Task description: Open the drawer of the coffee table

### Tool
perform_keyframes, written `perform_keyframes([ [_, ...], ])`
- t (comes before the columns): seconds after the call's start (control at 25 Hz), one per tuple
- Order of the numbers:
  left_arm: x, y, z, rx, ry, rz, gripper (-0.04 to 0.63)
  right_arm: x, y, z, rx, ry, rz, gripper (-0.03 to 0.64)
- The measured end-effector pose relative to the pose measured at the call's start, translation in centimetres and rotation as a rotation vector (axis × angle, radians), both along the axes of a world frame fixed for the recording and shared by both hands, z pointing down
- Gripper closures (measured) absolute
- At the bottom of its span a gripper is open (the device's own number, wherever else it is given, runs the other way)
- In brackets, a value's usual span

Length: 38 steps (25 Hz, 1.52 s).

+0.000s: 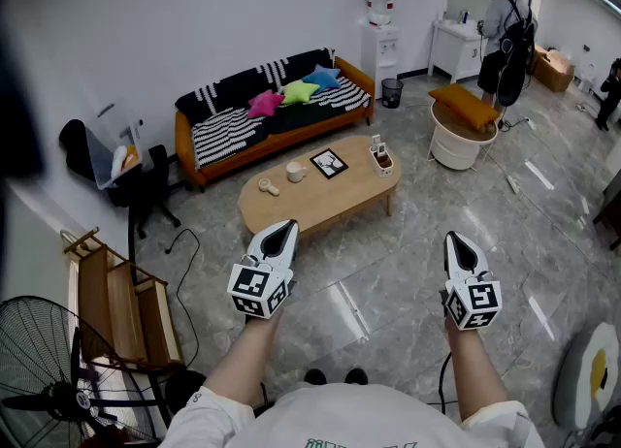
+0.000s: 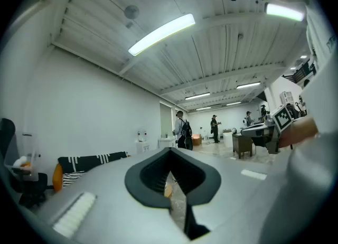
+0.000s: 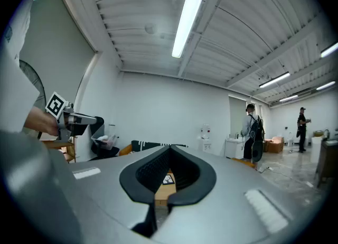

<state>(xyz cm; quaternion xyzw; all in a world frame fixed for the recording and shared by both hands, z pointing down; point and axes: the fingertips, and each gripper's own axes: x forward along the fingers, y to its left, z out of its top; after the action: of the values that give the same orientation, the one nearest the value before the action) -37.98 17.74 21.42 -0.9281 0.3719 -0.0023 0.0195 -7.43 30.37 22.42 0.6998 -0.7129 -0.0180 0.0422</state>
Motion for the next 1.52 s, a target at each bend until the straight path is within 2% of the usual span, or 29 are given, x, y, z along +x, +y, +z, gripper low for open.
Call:
perform_keyframes([
  [0.4,0.4,-0.6,0.1,-0.002,-0.005,0.002,0.597,0.3,-0.6,0.2,-0.005,0.003,-0.013,0.614],
  [0.52,0.3,-0.7,0.3,-0.004,-0.007,0.001,0.597,0.8,-0.9,-0.3,0.051,-0.041,-0.011,0.612],
  [0.56,0.2,-0.7,0.3,-0.004,-0.007,-0.001,0.597,1.3,-1.2,-0.5,0.072,-0.063,0.006,0.466],
  [0.6,0.1,-0.8,0.2,-0.004,-0.005,-0.003,0.597,1.6,-1.5,-0.6,0.087,-0.082,0.021,0.102],
  [0.64,0.0,-0.9,0.2,-0.005,-0.004,-0.005,0.597,1.8,-1.7,-0.7,0.095,-0.095,0.025,0.028],
  [1.16,-0.1,-2.0,2.1,-0.030,-0.012,-0.025,0.597,1.9,-3.4,1.4,0.041,-0.100,-0.015,0.028],
  [1.52,3.7,-3.1,3.3,-0.051,-0.002,-0.035,0.597,5.2,-3.8,2.4,0.007,-0.089,-0.033,0.028],
])
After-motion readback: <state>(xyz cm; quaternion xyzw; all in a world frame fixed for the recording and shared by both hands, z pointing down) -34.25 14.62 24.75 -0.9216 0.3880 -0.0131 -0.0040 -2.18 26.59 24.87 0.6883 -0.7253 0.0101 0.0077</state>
